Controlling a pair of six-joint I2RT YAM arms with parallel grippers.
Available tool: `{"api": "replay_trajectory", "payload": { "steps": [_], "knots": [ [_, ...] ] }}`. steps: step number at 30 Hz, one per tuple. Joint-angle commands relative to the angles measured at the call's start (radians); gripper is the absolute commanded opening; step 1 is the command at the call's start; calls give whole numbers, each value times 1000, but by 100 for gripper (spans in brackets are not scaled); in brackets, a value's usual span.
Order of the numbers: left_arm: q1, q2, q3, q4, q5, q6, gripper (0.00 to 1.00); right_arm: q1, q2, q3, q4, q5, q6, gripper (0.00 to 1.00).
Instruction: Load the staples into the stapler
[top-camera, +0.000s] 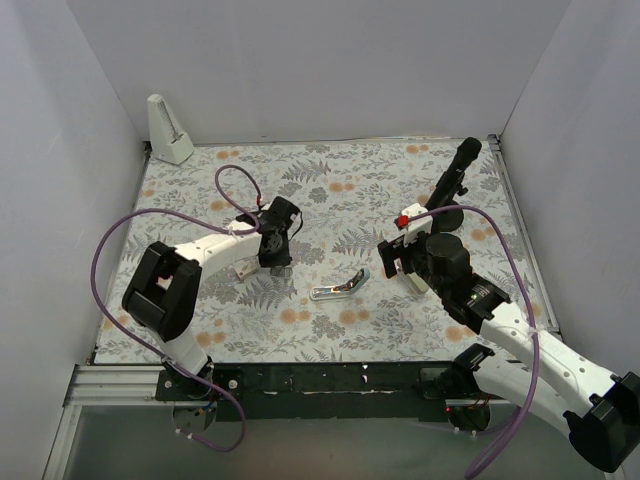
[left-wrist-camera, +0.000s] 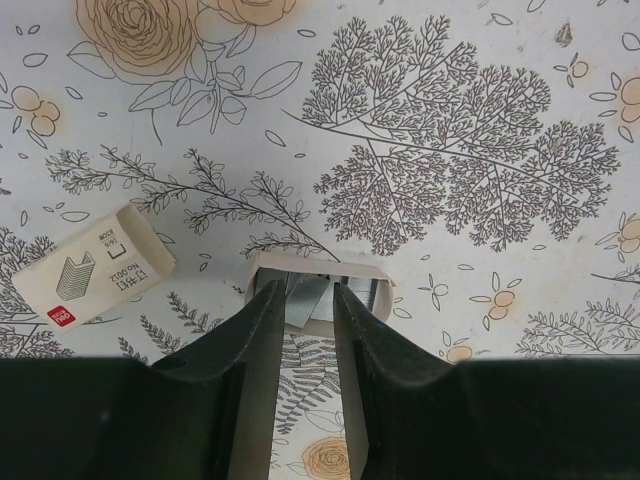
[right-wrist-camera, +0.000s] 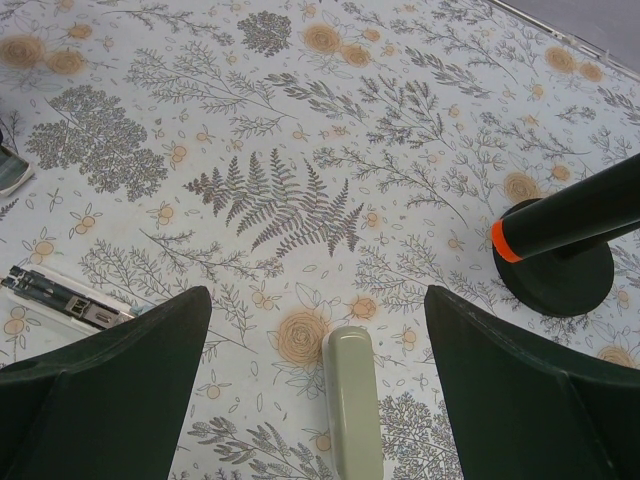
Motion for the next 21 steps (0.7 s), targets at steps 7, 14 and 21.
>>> {"api": "replay_trajectory", "payload": {
  "steps": [7,14,21],
  "knots": [
    [-1,33,45,-25,14,61,28,2,-8,37,28,-3,-8,96],
    [-1,51,56,-31,23,72,26,2,-8,37,28,-3,-8,96],
    [-1,62,62,-42,37,72,22,2,-5,37,28,-6,-7,96]
  ]
}}
